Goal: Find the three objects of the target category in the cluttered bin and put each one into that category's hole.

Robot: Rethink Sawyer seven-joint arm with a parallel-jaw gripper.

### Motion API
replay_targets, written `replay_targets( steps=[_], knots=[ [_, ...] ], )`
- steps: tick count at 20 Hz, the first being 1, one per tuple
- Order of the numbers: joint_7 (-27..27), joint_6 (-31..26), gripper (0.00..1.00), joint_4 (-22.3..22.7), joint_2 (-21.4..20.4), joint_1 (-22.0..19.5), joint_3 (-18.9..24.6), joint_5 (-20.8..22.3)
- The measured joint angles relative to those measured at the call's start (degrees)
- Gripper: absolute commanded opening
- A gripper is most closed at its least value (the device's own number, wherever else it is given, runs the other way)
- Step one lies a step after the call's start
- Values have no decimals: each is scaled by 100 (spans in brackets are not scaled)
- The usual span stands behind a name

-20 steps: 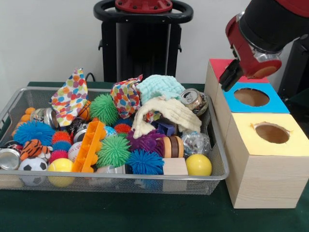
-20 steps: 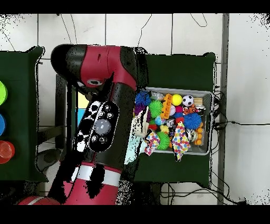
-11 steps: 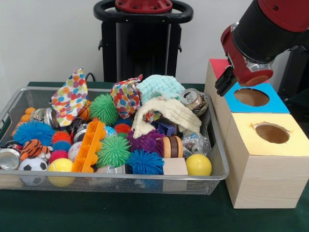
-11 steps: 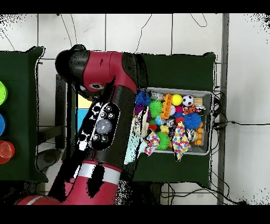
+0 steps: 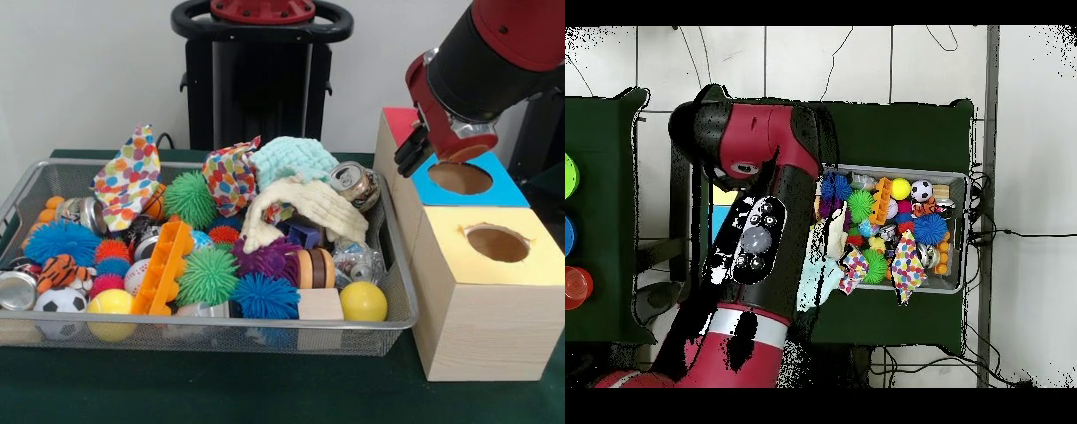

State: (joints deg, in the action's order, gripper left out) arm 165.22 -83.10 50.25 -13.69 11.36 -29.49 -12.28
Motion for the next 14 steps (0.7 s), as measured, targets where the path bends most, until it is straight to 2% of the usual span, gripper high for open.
replay_targets(
  steps=[11,12,14],
  knots=[
    [0,305,0,81,82,11,0,0],
    [0,365,100,101,120,12,0,0],
    [0,378,100,106,128,12,0,0]
  ],
)
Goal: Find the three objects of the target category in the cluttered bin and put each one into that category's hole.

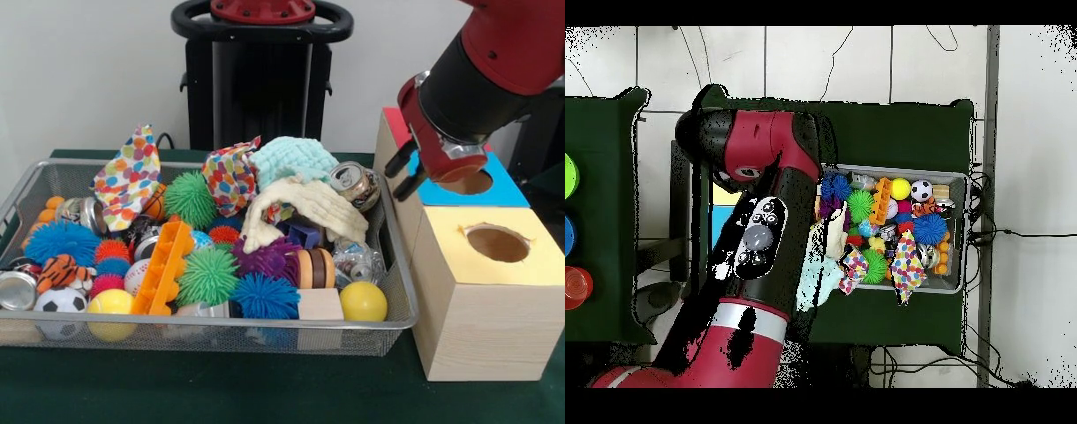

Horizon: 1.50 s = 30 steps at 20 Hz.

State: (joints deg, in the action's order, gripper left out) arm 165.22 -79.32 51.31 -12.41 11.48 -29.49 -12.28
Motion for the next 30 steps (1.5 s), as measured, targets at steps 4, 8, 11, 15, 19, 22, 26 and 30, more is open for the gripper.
replay_targets(
  steps=[4,8,11,15,19,22,26,30],
  knots=[
    [0,81,100,31,29,0,0,0],
    [0,175,100,35,59,6,0,0],
    [0,230,100,37,85,14,0,0],
    [0,323,100,42,122,26,0,68],
    [0,529,100,51,172,26,0,185],
    [0,719,100,52,222,26,0,276],
    [0,932,100,73,302,26,1,404],
    [0,1140,100,125,362,26,1,421]
  ],
)
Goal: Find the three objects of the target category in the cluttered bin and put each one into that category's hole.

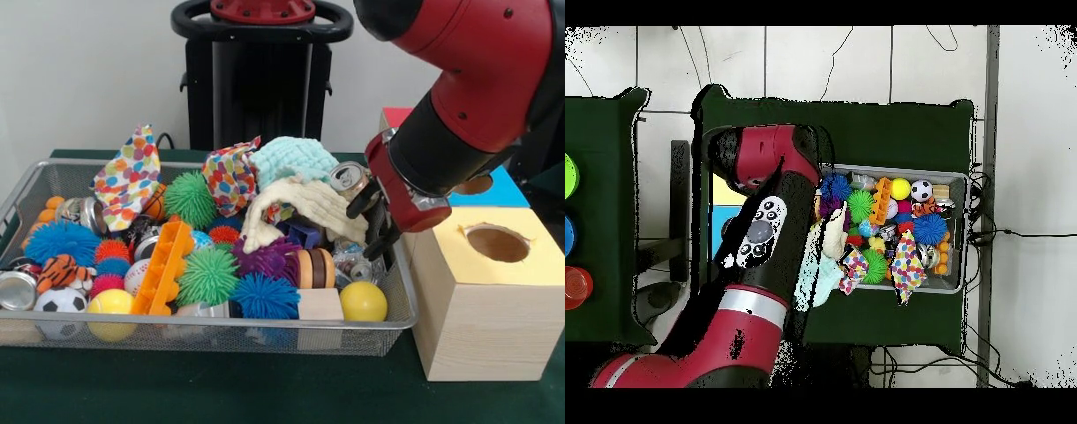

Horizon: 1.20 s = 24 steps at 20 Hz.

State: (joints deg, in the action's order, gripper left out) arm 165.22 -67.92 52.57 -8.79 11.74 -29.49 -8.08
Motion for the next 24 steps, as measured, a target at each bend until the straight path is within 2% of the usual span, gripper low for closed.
replay_targets(
  steps=[13,24],
  knots=[
    [0,665,100,136,256,0,2,0],
    [0,756,100,321,331,2,86,-77]
  ],
)
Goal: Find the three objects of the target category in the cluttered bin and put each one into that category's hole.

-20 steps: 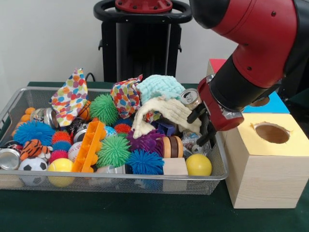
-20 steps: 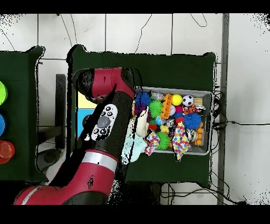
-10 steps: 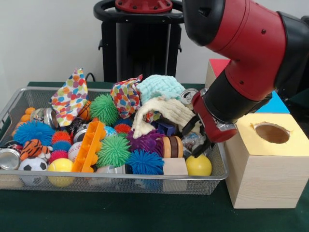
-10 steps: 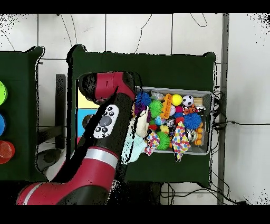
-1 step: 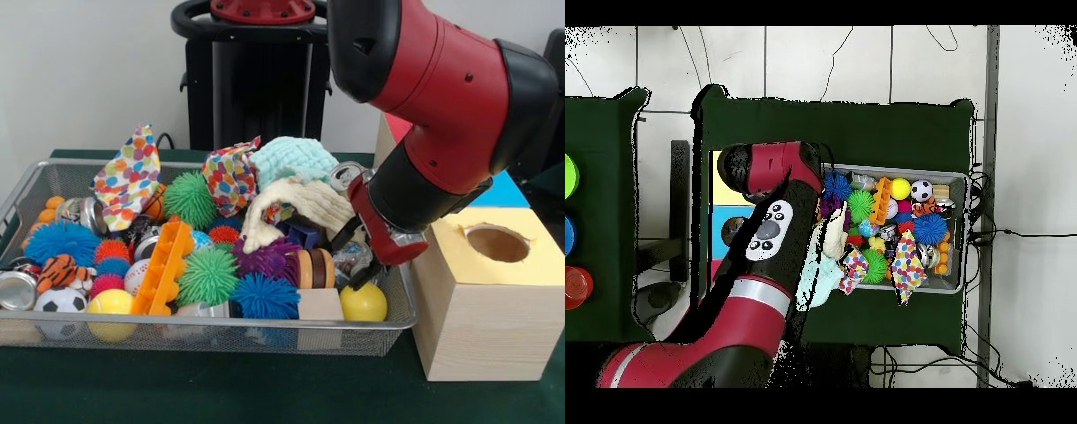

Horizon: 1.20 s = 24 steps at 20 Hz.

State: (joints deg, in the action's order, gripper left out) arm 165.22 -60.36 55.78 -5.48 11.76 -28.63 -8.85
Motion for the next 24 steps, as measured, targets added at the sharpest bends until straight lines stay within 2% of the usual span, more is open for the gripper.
replay_targets(
  steps=[10,24],
  knots=[
    [0,-1,100,321,-63,18,38,-199],
    [0,15,100,347,-60,10,51,-309]
  ],
)
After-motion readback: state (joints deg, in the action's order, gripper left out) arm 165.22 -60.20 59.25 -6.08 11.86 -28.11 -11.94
